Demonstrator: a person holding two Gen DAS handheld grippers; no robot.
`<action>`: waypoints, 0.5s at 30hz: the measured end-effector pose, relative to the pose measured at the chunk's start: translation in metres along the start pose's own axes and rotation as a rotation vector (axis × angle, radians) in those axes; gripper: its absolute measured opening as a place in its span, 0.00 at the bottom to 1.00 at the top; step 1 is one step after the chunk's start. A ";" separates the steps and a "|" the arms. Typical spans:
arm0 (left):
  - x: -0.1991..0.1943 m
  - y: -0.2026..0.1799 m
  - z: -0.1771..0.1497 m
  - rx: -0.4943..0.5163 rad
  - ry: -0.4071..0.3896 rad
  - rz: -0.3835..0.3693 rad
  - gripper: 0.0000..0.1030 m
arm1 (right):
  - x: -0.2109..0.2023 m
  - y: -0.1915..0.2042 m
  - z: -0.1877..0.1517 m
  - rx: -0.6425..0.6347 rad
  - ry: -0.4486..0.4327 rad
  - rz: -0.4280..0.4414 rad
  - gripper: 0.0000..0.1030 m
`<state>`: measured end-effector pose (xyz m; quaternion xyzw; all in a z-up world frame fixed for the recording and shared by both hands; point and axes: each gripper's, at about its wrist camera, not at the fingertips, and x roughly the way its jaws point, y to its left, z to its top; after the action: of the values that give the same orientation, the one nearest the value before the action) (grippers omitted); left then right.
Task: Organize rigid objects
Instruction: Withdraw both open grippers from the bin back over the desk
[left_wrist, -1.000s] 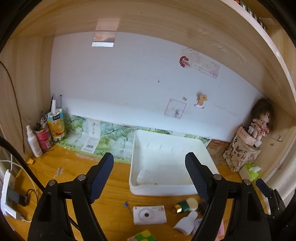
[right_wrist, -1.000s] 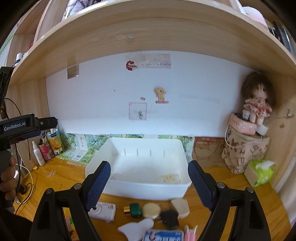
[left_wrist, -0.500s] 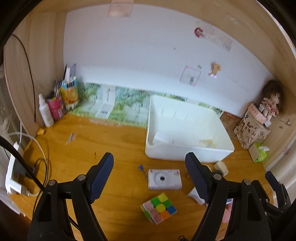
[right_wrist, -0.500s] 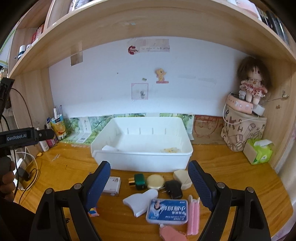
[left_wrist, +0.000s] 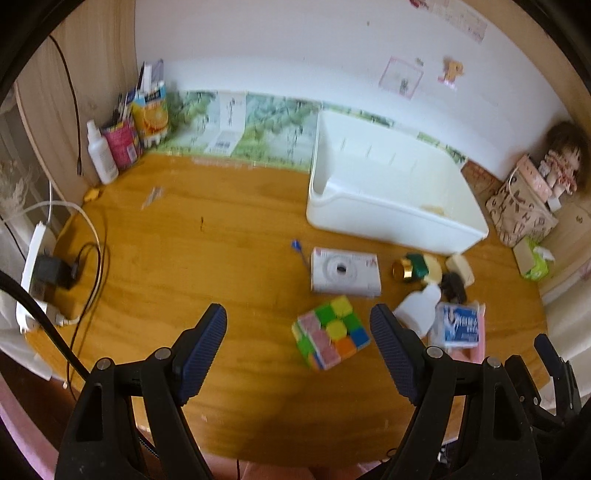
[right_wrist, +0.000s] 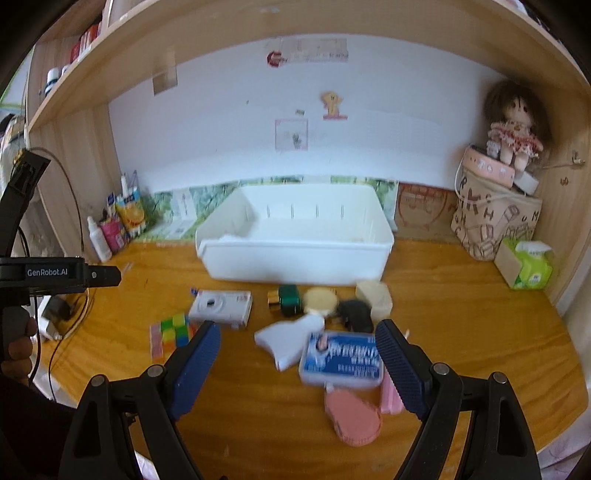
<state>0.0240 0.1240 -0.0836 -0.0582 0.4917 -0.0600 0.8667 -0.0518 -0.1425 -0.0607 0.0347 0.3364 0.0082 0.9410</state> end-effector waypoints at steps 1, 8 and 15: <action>0.002 0.001 -0.003 -0.001 0.018 0.008 0.80 | -0.001 0.000 -0.004 -0.004 0.017 0.002 0.84; 0.012 -0.001 -0.020 0.036 0.115 0.055 0.80 | 0.001 -0.006 -0.024 0.022 0.109 0.007 0.84; 0.027 -0.007 -0.022 0.091 0.182 0.048 0.80 | 0.019 -0.018 -0.041 0.073 0.227 -0.009 0.84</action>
<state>0.0183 0.1115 -0.1168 -0.0014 0.5666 -0.0665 0.8213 -0.0632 -0.1569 -0.1056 0.0662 0.4412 -0.0045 0.8950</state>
